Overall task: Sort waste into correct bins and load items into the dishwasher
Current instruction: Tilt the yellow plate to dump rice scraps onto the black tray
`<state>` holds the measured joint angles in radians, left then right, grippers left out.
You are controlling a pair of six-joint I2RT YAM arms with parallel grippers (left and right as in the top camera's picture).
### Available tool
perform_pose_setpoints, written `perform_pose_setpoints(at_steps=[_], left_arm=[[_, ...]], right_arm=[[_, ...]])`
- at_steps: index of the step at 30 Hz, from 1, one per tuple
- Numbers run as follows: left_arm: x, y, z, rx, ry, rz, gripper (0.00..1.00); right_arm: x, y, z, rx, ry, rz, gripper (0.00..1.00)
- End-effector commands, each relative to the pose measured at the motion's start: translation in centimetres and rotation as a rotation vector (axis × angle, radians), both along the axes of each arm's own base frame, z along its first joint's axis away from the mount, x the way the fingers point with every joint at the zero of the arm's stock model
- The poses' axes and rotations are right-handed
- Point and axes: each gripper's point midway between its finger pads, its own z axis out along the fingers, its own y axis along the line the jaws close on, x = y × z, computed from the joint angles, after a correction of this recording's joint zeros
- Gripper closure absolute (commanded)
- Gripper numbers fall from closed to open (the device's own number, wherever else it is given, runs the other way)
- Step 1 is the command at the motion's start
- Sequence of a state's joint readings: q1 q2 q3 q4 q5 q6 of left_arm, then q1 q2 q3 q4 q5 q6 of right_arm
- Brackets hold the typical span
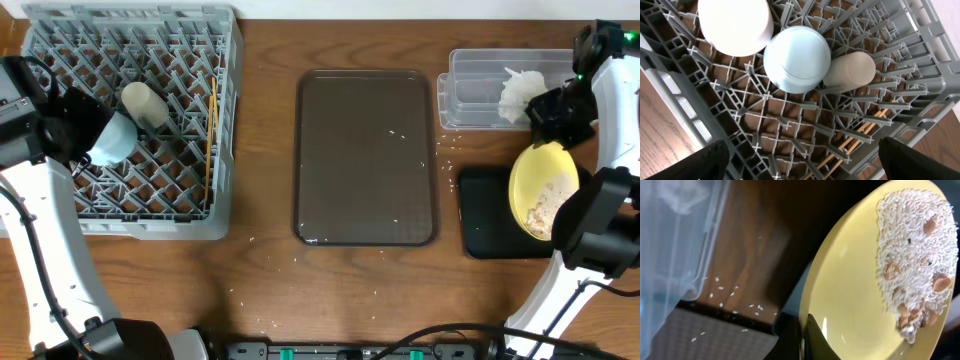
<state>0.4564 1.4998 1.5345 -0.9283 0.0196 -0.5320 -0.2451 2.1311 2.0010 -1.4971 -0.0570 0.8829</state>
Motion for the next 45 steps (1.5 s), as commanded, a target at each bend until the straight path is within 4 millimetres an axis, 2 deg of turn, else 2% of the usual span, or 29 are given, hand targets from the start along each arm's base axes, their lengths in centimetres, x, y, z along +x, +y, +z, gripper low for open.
perform_pose_setpoints(at_steps=[1,11,18,23,31,38,42,45], left_arm=[[0.0,0.2,0.2,0.004,-0.003,0.009,0.04],[0.0,0.2,0.2,0.004,-0.003,0.009,0.03],[0.0,0.2,0.2,0.004,-0.003,0.009,0.04],[0.0,0.2,0.2,0.004,-0.003,0.009,0.04],[0.0,0.2,0.2,0.004,-0.003,0.009,0.04],[0.0,0.2,0.2,0.004,-0.003,0.009,0.04],[0.0,0.2,0.2,0.004,-0.003,0.009,0.04],[0.0,0.2,0.2,0.004,-0.003,0.009,0.04]], right_arm=[[0.5,0.0,1.5,0.041,-0.061,0.006,0.98],[0.5,1.0,1.9,0.179,-0.101,0.043,0.98],[0.4,0.1,2.3,0.253,-0.140,0.038,0.99],[0.7,0.6,3.3,0.376,-0.216,0.080,0.99],[0.0,-1.3,4.4,0.487,-0.281,0.012,0.99],[-1.2,-1.9,6.1,0.622,-0.347,0.002,0.99],[-2.1,-3.0,6.4,0.643,-0.351,-0.034,0.99],[-2.0,-3.4,7.0,0.667,-0.410,-0.009,0.99]])
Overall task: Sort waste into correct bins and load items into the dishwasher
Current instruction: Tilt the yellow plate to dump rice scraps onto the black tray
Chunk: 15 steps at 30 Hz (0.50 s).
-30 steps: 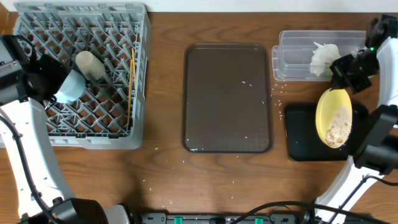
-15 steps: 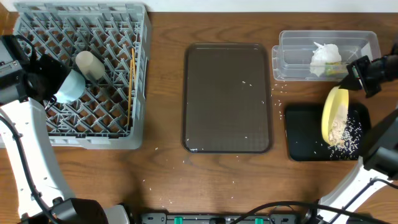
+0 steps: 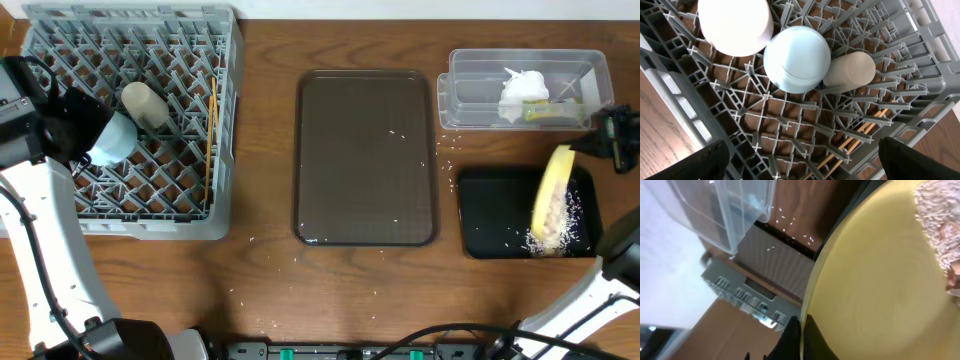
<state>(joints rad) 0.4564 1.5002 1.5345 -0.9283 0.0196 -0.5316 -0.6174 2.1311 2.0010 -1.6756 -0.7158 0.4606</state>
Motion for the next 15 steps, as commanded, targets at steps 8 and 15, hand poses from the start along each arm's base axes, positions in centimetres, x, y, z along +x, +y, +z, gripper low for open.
perform_pose_setpoints(at_steps=[8,15], left_arm=[[0.0,0.2,0.2,0.003,-0.003,0.009,0.04],[0.0,0.2,0.2,0.004,-0.004,0.009,0.03]], right_arm=[[1.6,0.1,3.8,0.081,-0.268,0.026,0.99],[1.9,0.0,3.7,0.097,-0.251,-0.009,0.99]])
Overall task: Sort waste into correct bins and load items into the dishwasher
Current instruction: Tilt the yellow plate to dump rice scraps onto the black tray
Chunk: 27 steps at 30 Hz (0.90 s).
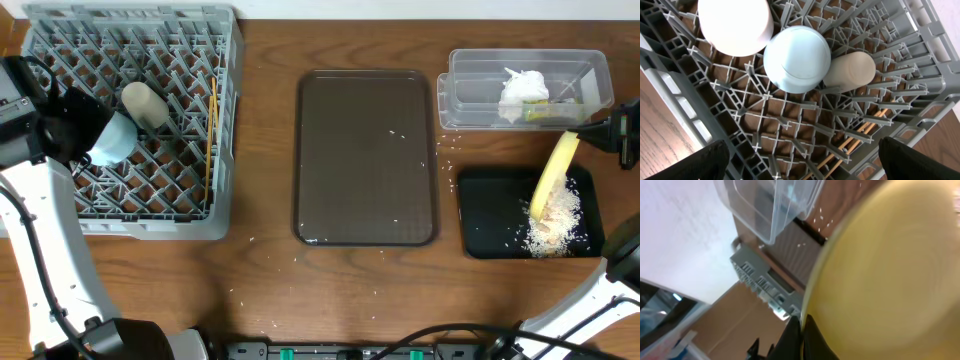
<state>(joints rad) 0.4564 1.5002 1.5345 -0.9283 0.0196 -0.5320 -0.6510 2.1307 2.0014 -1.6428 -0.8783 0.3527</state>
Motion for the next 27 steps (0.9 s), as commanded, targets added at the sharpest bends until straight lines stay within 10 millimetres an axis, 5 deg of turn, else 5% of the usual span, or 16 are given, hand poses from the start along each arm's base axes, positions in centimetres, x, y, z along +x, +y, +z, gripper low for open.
perform_pose_setpoints(at_steps=[1,16,27], left_arm=[[0.0,0.2,0.2,0.004,-0.003,0.009,0.04],[0.0,0.2,0.2,0.004,-0.003,0.009,0.04],[0.0,0.2,0.2,0.004,-0.003,0.009,0.04]], right_arm=[[0.5,0.1,1.8,0.019,-0.062,-0.018,0.99],[-0.1,0.9,2.2,0.070,-0.066,0.003,0.98],[0.3,-0.7,0.6,-0.010,-0.047,-0.012,0.99]])
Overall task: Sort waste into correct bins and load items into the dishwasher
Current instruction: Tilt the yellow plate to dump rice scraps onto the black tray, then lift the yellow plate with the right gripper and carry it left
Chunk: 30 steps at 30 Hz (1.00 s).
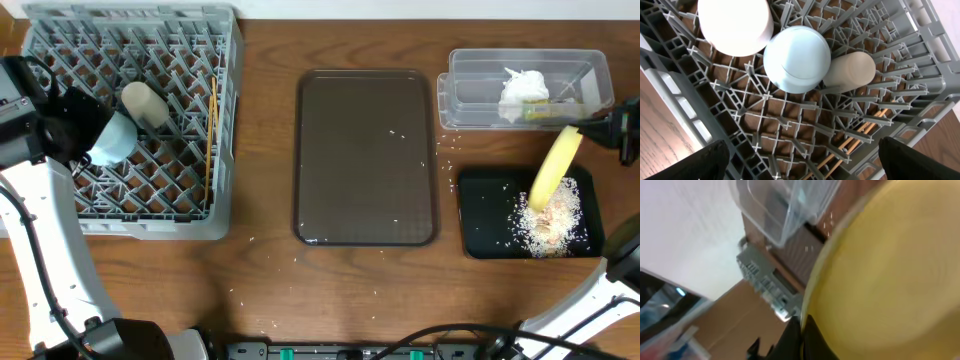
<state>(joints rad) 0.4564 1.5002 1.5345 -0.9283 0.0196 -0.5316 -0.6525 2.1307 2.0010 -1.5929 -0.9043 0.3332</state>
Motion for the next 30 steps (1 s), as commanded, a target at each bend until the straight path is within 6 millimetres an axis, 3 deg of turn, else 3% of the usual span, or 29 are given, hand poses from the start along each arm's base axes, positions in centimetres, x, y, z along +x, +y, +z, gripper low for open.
perform_pose_setpoints(at_steps=[1,10,13,18,21,23,27,30], left_arm=[[0.0,0.2,0.2,0.004,-0.003,0.009,0.04],[0.0,0.2,0.2,0.004,-0.004,0.009,0.04],[0.0,0.2,0.2,0.003,-0.003,0.009,0.04],[0.0,0.2,0.2,0.003,-0.003,0.009,0.04],[0.0,0.2,0.2,0.004,-0.004,0.009,0.04],[0.0,0.2,0.2,0.003,-0.003,0.009,0.04],[0.0,0.2,0.2,0.004,-0.004,0.009,0.03],[0.0,0.2,0.2,0.004,-0.004,0.009,0.04]], right_arm=[[-0.7,-0.2,0.5,0.011,0.025,-0.017,0.99],[-0.1,-0.7,0.2,-0.011,-0.002,-0.020,0.99],[-1.5,0.4,0.5,0.044,0.065,-0.013,0.99],[-1.3,0.5,0.5,0.032,0.052,0.001,0.99],[0.1,-1.2,-0.3,-0.046,-0.004,-0.022,0.99],[-0.7,-0.4,0.0,0.002,0.043,-0.025,0.99],[0.2,-0.5,0.5,-0.006,-0.042,-0.005,0.99],[-0.5,0.1,0.6,0.026,0.000,-0.004,0.99]])
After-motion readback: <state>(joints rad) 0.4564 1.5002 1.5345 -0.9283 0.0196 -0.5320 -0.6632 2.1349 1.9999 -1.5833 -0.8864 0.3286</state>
